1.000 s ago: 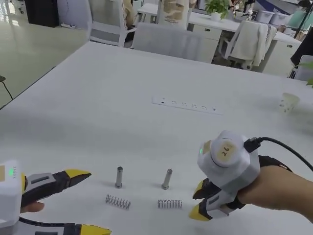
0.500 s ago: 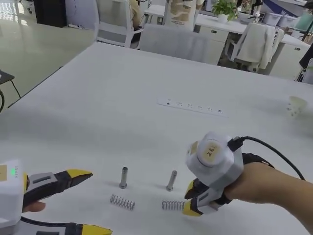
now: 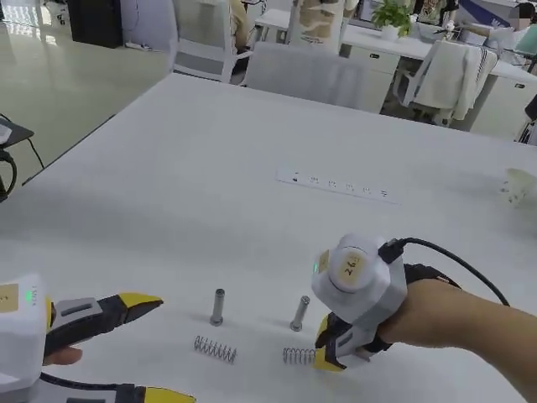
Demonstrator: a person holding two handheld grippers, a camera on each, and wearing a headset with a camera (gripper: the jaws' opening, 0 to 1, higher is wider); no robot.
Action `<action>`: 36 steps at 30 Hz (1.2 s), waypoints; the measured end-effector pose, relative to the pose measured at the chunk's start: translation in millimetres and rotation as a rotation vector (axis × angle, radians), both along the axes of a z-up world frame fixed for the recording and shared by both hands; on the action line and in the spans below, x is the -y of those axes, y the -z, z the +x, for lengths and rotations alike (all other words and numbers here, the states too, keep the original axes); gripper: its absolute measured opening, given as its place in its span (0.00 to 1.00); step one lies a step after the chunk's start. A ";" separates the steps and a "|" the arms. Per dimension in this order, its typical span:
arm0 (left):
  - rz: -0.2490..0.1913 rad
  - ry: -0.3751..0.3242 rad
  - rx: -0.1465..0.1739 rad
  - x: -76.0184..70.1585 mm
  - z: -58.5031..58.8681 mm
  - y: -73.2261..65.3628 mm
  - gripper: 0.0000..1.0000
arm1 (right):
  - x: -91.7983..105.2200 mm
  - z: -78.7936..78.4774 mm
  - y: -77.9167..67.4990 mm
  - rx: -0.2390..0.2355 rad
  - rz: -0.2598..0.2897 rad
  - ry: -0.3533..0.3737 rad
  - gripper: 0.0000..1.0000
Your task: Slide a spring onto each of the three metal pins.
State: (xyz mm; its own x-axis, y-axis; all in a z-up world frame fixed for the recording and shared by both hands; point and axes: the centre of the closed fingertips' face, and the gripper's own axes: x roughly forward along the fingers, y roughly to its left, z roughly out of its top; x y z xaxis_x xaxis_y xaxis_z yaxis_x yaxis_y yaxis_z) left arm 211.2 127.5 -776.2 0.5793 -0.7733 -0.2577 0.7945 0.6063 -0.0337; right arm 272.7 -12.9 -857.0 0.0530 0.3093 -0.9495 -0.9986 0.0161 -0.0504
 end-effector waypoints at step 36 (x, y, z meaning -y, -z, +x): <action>0.004 0.054 -0.012 15.1 -3.2 0.2 0.62 | -6.0 -18.6 -22.1 -0.005 0.017 -0.029 0.08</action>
State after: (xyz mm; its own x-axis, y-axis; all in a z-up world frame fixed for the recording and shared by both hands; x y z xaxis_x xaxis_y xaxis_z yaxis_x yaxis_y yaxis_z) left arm 208.0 112.3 -776.4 0.5338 -0.8022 -0.2675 0.8254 0.5630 -0.0412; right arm 254.1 -6.9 -835.0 0.0392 0.3264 -0.9444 -0.9989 -0.0119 -0.0456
